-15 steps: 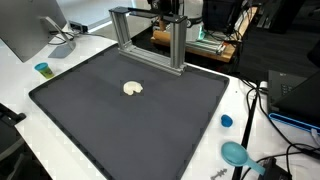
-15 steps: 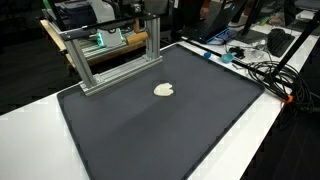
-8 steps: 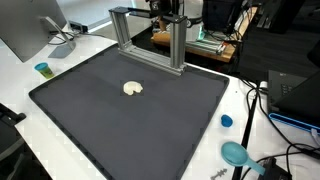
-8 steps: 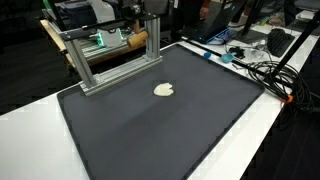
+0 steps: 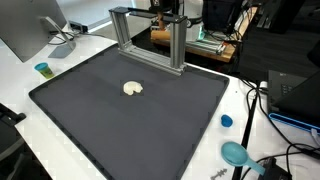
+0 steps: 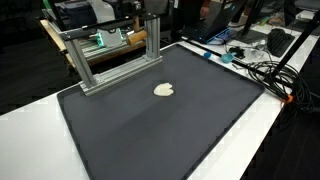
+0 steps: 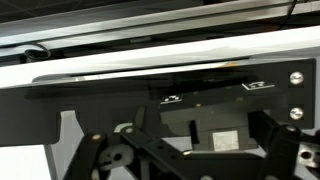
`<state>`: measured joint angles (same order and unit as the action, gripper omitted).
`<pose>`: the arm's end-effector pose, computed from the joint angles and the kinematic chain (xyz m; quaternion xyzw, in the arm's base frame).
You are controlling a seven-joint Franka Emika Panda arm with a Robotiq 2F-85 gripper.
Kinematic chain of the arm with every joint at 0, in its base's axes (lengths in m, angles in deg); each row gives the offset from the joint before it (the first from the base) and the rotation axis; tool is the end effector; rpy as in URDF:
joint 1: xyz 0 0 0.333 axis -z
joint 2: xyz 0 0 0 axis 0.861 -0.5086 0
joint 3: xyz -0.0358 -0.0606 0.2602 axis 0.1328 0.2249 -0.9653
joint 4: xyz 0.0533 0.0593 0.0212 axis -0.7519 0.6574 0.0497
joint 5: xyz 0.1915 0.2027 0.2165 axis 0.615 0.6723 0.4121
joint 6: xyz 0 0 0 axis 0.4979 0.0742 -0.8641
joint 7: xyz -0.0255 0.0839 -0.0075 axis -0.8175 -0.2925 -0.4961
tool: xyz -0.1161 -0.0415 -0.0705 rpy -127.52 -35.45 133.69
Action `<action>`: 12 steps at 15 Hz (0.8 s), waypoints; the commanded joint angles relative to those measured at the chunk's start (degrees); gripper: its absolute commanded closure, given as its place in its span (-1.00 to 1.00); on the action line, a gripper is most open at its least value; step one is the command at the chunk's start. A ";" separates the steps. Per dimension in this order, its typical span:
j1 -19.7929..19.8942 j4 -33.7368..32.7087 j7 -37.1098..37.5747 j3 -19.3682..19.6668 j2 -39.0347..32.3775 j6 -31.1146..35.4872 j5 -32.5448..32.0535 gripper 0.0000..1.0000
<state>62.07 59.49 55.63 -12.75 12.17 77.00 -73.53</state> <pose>0.3591 -0.0165 0.3991 0.9924 -0.0665 -0.0871 0.0554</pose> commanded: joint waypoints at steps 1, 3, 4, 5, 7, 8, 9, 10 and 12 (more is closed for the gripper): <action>-0.51 -0.57 0.00 0.58 -0.31 -3.03 1.67 -1.00; -1.08 -1.54 -1.87 1.51 -1.52 -5.80 4.29 -1.00; -1.50 -1.89 -3.77 2.44 -2.01 -6.74 6.41 -1.00; -1.44 -2.13 -4.44 2.95 -2.58 -7.51 7.93 -1.00; -0.47 -2.38 -2.81 3.40 -3.48 -8.72 9.71 -1.00; -0.06 -2.12 -1.73 3.45 -3.37 -8.10 9.82 -1.00; 0.43 -1.78 0.14 3.10 -3.21 -7.07 9.17 -1.00; 0.65 -1.46 1.43 2.96 -2.96 -6.04 9.19 -1.00; 1.08 -0.62 4.41 2.65 -1.93 -3.13 9.42 -1.00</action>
<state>62.75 58.34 56.00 -9.54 8.57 73.00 -66.35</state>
